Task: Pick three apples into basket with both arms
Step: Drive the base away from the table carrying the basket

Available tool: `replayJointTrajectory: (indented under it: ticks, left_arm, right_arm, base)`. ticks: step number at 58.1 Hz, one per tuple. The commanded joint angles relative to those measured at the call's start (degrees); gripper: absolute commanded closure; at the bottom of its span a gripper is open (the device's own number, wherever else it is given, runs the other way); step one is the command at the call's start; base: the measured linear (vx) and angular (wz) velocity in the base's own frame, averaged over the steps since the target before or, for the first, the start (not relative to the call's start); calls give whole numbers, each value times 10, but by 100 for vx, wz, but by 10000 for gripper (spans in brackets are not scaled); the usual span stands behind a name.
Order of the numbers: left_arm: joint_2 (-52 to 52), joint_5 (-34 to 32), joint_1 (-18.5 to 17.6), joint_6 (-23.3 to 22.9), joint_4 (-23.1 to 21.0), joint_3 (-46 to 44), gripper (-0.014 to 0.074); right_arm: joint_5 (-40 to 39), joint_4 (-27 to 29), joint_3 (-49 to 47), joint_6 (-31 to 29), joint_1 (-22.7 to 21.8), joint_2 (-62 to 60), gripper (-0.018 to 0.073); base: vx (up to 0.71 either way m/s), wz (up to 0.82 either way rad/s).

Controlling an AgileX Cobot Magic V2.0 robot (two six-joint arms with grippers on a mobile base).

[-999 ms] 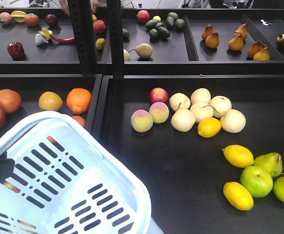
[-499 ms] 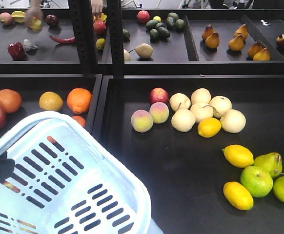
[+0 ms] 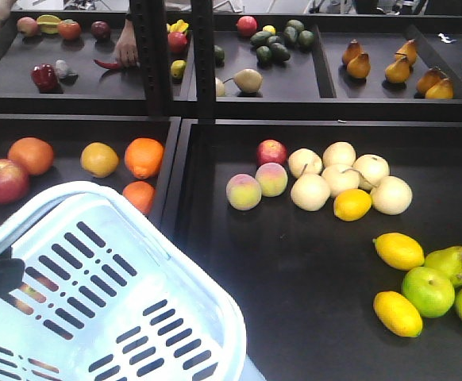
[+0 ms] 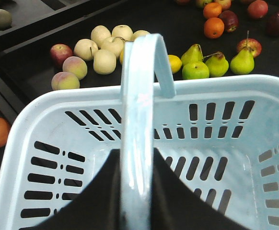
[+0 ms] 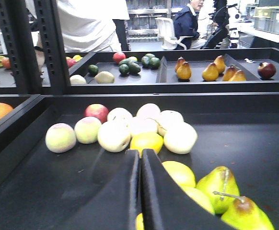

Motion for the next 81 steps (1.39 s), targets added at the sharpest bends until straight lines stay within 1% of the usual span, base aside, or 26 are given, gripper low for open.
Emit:
replayJointTrajectory:
  ticks: [1,27,81]
  left_arm:
    - [1,-52,-2,-6,-13,-15,602]
    - [1,-52,-2,-6,-13,-15,602]
    - [1,-52,-2,-6,-13,-15,602]
  right_arm:
    - [-41,-5,7,-4,-3,-6,564]
    - [-41,-5,7,-4,-3,-6,564]
    - [-41,-5,7,-4,-3,-6,564]
  base:
    - [-6,14]
    - [-6,23]
    - [-11,39]
